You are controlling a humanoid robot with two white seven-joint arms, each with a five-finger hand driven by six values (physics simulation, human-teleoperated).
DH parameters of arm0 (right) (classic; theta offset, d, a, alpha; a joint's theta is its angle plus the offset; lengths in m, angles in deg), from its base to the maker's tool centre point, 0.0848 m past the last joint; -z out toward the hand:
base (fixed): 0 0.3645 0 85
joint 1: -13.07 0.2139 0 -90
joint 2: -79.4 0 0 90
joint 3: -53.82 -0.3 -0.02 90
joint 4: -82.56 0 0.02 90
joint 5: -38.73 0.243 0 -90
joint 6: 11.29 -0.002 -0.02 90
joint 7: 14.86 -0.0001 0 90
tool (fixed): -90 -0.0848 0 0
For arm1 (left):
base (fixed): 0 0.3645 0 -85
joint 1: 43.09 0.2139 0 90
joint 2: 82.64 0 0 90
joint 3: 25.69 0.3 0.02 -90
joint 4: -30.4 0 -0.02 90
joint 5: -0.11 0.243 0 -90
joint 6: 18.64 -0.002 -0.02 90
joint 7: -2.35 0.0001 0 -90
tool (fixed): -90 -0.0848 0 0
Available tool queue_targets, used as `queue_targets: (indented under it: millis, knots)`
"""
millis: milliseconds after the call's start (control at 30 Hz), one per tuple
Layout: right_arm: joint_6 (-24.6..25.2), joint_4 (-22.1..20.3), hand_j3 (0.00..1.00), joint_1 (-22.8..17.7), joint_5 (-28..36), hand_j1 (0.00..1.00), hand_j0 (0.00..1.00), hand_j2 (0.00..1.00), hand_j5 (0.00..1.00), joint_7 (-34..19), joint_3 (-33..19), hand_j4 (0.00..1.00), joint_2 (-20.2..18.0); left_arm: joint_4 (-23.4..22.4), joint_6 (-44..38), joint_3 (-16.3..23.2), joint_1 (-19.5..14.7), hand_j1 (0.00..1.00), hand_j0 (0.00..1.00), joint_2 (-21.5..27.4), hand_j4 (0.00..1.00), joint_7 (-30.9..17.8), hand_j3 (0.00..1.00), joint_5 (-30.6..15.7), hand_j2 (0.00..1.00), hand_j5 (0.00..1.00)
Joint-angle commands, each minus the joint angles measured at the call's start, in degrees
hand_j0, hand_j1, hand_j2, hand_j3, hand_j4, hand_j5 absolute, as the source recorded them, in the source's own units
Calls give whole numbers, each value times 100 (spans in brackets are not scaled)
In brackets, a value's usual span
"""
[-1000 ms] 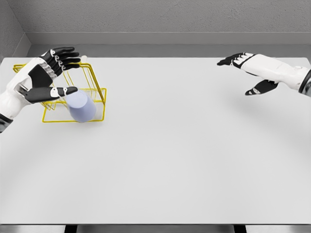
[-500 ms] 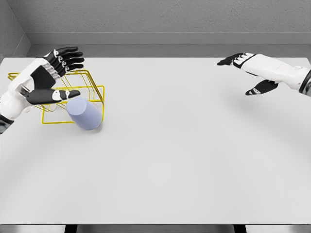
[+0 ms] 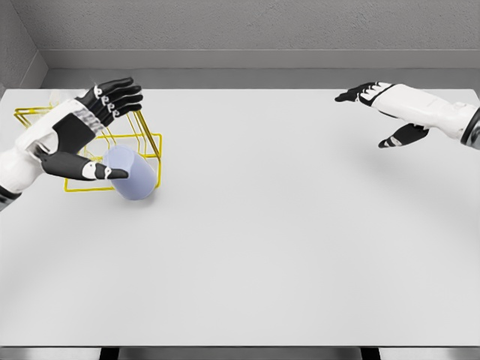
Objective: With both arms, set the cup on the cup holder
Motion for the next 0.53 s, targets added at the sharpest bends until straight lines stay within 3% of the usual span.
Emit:
queue_targets:
  millis: [0,133,500]
  knots:
    - [7,-1,100,9,38,100,100,100,100,5,-8,100,-4,52,372,-27,17,100,100,170,100,-343,100,-32,100,100]
    - [7,-1,100,0,38,100,100,100,100,5,-8,100,-4,96,1066,-27,264,100,100,284,100,-343,100,144,100,100]
    - [7,-1,100,9,38,100,100,100,100,5,-8,100,-13,88,1216,-27,457,100,100,284,100,-343,100,188,100,100]
